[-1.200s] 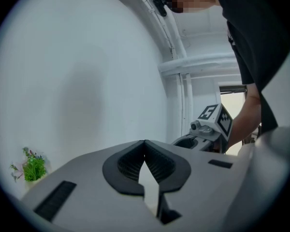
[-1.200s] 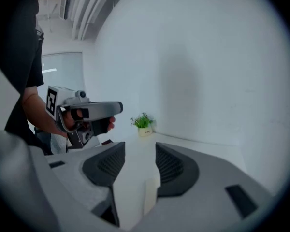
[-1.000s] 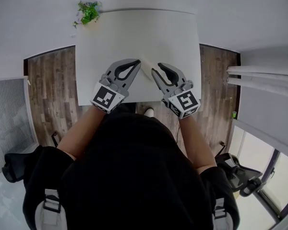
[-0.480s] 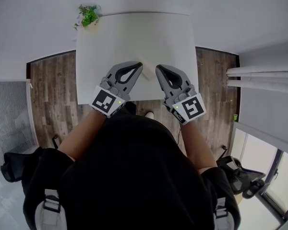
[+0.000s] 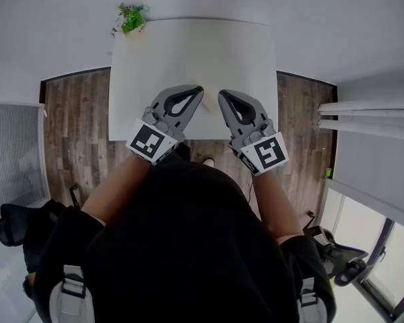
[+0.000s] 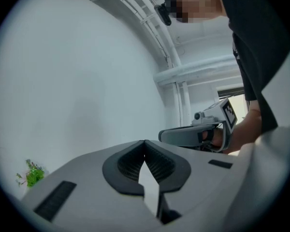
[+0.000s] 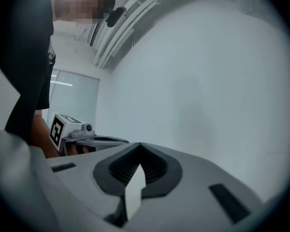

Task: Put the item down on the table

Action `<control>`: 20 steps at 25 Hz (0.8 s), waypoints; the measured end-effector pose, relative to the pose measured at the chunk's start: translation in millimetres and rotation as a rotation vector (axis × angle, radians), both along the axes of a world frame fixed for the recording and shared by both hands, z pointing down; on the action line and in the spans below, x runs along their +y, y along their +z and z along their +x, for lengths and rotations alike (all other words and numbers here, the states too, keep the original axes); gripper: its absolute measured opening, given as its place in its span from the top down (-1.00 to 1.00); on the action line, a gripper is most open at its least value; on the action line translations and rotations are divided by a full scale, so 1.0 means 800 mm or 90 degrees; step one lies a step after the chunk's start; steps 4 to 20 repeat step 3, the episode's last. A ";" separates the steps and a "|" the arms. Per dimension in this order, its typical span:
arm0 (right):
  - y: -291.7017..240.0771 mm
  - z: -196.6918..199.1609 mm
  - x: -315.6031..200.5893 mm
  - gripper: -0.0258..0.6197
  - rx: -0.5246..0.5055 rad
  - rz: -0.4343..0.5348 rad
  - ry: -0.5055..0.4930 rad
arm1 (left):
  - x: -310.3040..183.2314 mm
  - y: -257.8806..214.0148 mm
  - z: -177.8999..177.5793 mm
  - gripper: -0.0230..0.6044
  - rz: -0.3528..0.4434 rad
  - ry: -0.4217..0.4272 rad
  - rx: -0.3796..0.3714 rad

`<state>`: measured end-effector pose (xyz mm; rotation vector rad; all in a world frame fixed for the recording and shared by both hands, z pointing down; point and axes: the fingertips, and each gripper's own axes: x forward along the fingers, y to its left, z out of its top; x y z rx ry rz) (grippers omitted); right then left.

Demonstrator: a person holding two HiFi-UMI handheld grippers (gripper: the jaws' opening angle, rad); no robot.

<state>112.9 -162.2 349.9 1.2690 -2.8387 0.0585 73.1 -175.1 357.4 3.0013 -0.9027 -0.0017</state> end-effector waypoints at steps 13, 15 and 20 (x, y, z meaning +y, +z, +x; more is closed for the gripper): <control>0.002 0.000 0.000 0.92 0.002 -0.003 0.000 | 0.002 0.000 -0.001 0.95 -0.001 -0.003 0.000; 0.002 0.000 0.000 0.92 0.002 -0.003 0.000 | 0.002 0.000 -0.001 0.95 -0.001 -0.003 0.000; 0.002 0.000 0.000 0.92 0.002 -0.003 0.000 | 0.002 0.000 -0.001 0.95 -0.001 -0.003 0.000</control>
